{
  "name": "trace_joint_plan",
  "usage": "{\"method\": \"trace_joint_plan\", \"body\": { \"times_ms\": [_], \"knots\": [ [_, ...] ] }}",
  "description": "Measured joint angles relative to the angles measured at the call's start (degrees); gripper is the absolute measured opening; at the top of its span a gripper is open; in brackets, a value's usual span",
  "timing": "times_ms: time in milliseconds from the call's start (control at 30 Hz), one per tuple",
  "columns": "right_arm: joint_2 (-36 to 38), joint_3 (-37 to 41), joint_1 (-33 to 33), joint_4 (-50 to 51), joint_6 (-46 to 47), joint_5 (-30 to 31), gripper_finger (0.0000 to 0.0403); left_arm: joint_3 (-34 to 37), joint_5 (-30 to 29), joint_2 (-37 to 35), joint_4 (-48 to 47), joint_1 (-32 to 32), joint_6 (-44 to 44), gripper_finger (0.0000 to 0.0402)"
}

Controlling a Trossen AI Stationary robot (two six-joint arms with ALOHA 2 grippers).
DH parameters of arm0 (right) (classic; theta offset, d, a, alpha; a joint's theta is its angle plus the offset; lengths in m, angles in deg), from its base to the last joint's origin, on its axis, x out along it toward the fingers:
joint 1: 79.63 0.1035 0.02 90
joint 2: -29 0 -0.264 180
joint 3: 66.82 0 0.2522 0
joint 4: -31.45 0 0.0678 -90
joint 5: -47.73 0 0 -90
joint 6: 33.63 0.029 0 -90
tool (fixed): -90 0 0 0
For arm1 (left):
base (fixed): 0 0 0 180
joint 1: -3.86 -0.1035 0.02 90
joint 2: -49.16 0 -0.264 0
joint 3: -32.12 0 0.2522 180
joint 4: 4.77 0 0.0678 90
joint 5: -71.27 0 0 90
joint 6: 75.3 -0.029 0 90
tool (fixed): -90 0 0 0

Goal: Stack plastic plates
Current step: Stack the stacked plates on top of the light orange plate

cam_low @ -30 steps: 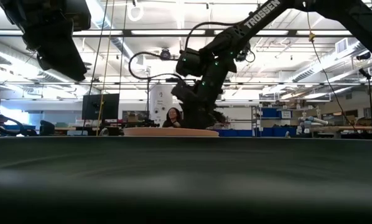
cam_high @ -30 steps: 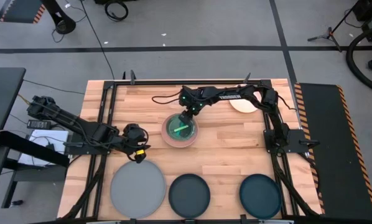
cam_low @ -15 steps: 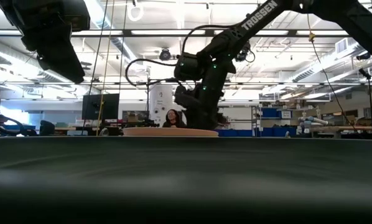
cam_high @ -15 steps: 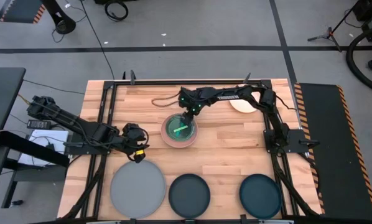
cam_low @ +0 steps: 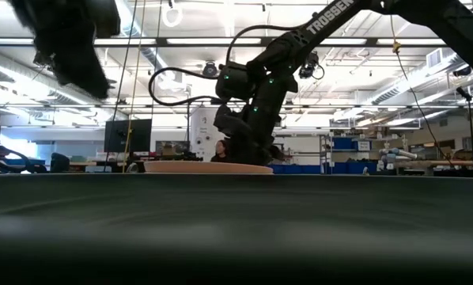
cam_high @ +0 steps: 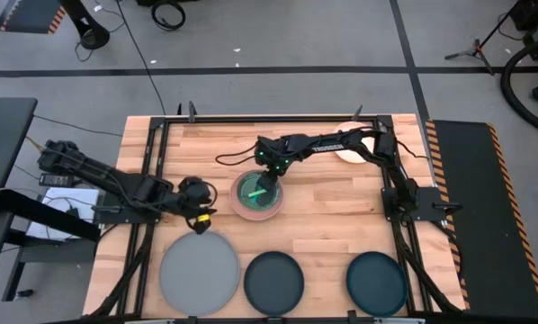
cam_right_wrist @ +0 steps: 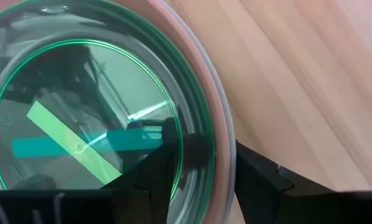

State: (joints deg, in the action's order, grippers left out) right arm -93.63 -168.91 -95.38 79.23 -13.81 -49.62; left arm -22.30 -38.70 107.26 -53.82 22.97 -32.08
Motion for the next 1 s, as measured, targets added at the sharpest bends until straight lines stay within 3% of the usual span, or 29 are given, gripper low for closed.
{"method": "trace_joint_plan", "body": {
  "times_ms": [333, 600, 1000],
  "knots": [
    [0.13, -0.06, -0.06, 3.62, 2.1, -0.13, 0.0083, -18.2, 1.57, -0.02, -11.25, -5.78, -12.56, 0.0176],
    [1.6, 0.13, -0.18, 4.44, 3.49, -1.07, 0.0045, -32.0, 1.27, -0.07, -14.59, -7.12, -21.06, 0.0176],
    [9.29, 0.2, -5.9, 11.85, 0.99, -1.27, 0.0039, -35.92, -2.74, -0.02, -18.66, -7.12, -22.18, 0.0176]
  ]
}}
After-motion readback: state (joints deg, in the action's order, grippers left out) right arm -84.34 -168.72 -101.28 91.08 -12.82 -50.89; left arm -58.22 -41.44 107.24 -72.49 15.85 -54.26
